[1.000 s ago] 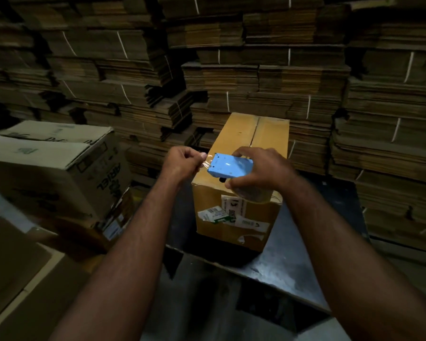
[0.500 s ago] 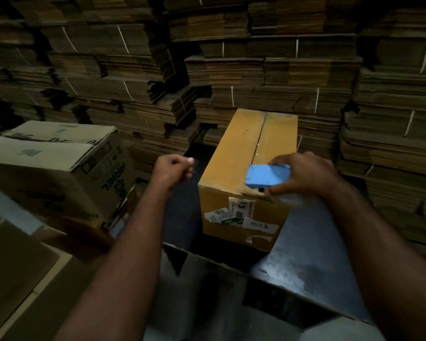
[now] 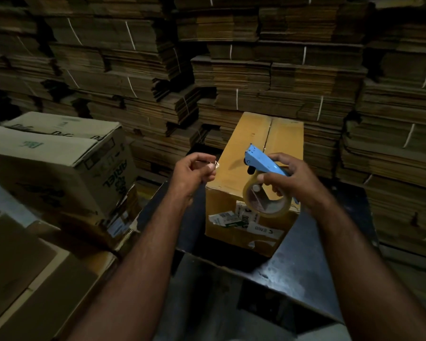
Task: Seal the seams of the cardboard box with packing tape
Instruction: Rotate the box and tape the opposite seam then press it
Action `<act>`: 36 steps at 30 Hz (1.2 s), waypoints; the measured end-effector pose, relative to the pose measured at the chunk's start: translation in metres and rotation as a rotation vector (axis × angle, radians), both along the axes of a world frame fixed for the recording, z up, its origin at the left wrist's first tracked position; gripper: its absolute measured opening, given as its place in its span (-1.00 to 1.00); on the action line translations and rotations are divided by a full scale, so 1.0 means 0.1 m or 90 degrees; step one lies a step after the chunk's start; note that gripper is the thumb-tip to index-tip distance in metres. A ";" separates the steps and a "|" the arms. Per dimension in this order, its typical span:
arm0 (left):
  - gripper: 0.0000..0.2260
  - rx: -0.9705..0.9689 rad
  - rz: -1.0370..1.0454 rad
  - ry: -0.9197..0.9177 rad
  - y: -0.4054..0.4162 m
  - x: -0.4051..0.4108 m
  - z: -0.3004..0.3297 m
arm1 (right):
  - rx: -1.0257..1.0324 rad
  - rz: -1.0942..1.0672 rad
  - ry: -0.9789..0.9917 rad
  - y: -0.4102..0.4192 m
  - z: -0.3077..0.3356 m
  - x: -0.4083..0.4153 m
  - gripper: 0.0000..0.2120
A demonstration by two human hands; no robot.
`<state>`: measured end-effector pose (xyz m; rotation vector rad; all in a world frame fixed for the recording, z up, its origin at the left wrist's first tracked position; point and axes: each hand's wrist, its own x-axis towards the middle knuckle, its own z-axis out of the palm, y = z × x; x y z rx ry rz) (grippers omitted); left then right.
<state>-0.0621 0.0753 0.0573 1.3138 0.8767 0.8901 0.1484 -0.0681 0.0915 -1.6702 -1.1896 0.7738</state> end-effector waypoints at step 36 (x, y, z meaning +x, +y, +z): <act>-0.66 -0.093 -0.162 0.155 -0.28 0.21 -0.01 | -0.036 -0.185 -0.092 0.12 0.00 -0.29 -0.47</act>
